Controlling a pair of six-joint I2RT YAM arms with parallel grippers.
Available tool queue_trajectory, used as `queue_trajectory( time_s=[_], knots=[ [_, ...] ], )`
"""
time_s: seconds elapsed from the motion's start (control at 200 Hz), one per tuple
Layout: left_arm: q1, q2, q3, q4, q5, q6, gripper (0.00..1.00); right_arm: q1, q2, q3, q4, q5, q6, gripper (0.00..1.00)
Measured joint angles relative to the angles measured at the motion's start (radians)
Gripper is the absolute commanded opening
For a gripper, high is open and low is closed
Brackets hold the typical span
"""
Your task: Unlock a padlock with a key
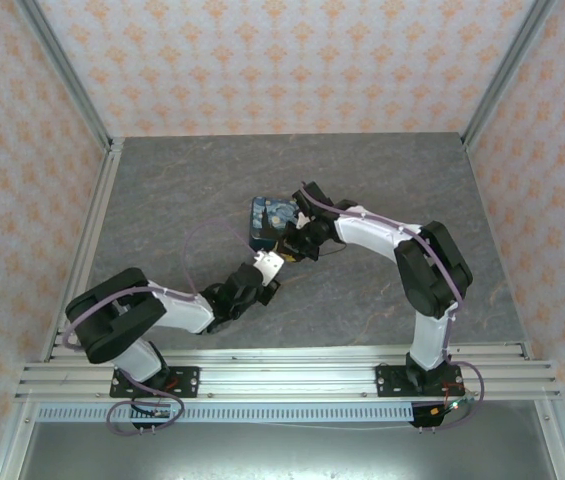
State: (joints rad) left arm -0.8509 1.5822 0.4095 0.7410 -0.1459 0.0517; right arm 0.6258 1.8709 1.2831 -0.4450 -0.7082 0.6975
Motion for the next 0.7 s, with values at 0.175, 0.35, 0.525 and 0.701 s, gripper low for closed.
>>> queue_trajectory(
  time_s=[0.175, 0.35, 0.525, 0.701],
  knots=[
    [0.003, 0.059, -0.018, 0.106, 0.0, -0.076, 0.0, 0.004, 0.001, -0.018, 0.033, 0.025, -0.01, 0.0],
    [0.016, 0.08, -0.025, 0.138, 0.013, -0.116, 0.0, 0.012, 0.002, -0.03, 0.057, 0.047, -0.022, 0.0],
    [0.023, 0.098, -0.042, 0.174, 0.03, -0.142, 0.0, 0.023, 0.002, -0.043, 0.077, 0.072, -0.037, 0.11],
    [0.023, 0.135, -0.048, 0.222, 0.039, -0.161, 0.0, 0.032, 0.001, -0.049, 0.078, 0.103, -0.048, 0.16]
  ],
)
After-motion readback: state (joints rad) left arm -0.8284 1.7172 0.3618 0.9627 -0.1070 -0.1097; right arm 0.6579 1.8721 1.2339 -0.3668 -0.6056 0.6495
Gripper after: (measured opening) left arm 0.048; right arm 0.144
